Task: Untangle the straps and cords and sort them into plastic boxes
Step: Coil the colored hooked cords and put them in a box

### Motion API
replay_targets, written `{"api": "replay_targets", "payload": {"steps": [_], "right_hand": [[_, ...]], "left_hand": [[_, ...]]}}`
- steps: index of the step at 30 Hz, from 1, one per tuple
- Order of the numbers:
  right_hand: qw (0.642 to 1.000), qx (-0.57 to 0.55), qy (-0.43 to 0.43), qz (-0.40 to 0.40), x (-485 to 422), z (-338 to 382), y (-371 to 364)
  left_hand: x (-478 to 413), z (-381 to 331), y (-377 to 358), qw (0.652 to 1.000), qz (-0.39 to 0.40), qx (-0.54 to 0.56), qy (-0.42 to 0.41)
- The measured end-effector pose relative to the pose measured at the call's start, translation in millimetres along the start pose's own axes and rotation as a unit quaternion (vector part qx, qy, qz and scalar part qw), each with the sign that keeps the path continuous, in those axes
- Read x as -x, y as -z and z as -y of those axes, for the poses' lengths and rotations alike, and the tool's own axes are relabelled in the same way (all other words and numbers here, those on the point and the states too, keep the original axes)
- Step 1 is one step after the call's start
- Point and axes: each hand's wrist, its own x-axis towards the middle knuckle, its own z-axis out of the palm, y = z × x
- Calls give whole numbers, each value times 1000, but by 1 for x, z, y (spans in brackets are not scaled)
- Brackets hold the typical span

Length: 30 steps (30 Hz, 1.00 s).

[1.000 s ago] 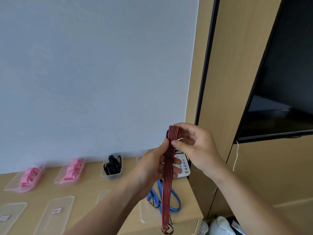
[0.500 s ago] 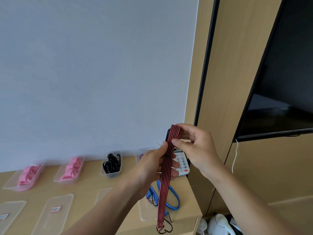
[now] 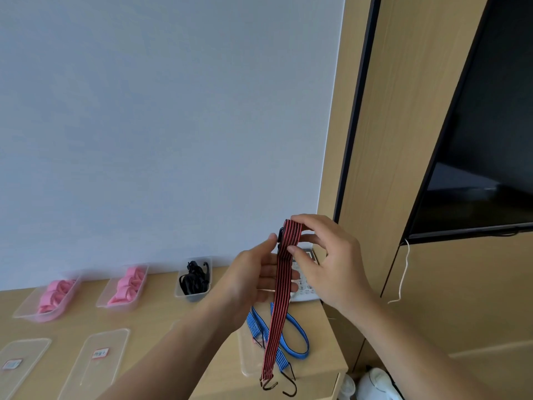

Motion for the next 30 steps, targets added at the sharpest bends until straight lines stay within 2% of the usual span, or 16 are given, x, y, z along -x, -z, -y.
{"api": "replay_targets", "payload": {"steps": [3, 10, 14, 16, 18, 20, 22, 24, 26, 30], "right_hand": [[997, 25, 69, -10, 7, 2, -1], [983, 70, 168, -10, 24, 2, -3], [983, 57, 171, 38, 31, 2, 2], [988, 30, 138, 55, 31, 3, 5], [995, -8, 91, 35, 28, 4, 7], [999, -46, 18, 3, 21, 5, 9], [994, -71, -84, 3, 12, 8, 12], [977, -77, -194, 53, 7, 9, 14], [954, -67, -266, 124, 1, 6, 15], [923, -106, -312, 198, -10, 4, 21]], "left_hand": [[-1, -2, 2, 1000, 4, 29, -6], [-10, -11, 9, 998, 24, 37, -51], [-16, -14, 14, 996, 22, 27, -83], [-18, -16, 16, 995, 18, 18, -94], [-19, -16, 16, 995, 25, 13, -100], [-18, -14, 12, 994, 37, 2, -106], [-17, -13, 8, 992, 49, -6, -117], [-17, -14, 7, 991, 40, -10, -129], [-18, -14, 7, 993, 22, 0, -116], [-18, -9, 8, 996, 21, 31, -78]]}}
